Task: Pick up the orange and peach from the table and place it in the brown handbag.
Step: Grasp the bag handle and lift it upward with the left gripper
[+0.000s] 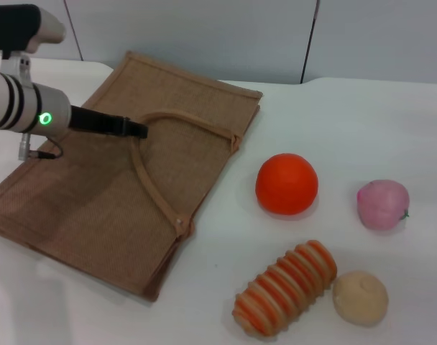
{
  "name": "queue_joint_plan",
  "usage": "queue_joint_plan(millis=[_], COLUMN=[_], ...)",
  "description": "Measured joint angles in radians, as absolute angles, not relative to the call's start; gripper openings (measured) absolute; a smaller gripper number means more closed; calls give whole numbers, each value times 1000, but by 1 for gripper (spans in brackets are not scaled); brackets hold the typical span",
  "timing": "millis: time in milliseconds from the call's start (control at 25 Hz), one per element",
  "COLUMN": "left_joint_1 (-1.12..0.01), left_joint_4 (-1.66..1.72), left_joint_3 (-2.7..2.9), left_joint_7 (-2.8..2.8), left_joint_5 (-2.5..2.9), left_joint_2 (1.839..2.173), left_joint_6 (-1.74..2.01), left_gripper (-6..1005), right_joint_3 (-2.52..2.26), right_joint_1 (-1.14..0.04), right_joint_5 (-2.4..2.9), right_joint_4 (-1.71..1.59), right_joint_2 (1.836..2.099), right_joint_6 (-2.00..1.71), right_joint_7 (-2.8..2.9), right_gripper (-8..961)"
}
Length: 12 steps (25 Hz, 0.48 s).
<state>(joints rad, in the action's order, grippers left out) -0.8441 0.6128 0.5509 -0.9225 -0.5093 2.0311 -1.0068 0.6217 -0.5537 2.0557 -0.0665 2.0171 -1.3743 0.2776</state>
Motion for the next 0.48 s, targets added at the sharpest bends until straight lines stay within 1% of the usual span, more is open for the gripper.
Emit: queue_joint_plan(millis=[480], left_joint_1=[-882], left_joint_4=[518], left_joint_3=[589], left_joint_7=[-959], left_joint_5=[-503], left_joint_2=[2031], left_joint_6=[-886], left_gripper=[600], right_joint_3=[622], right_joint_1=[-555], right_joint_5=[2055], right_joint_4=[-64], right_joint_2=[2017], right_joint_6=[-1374], right_joint_7=[278], right_gripper=[763])
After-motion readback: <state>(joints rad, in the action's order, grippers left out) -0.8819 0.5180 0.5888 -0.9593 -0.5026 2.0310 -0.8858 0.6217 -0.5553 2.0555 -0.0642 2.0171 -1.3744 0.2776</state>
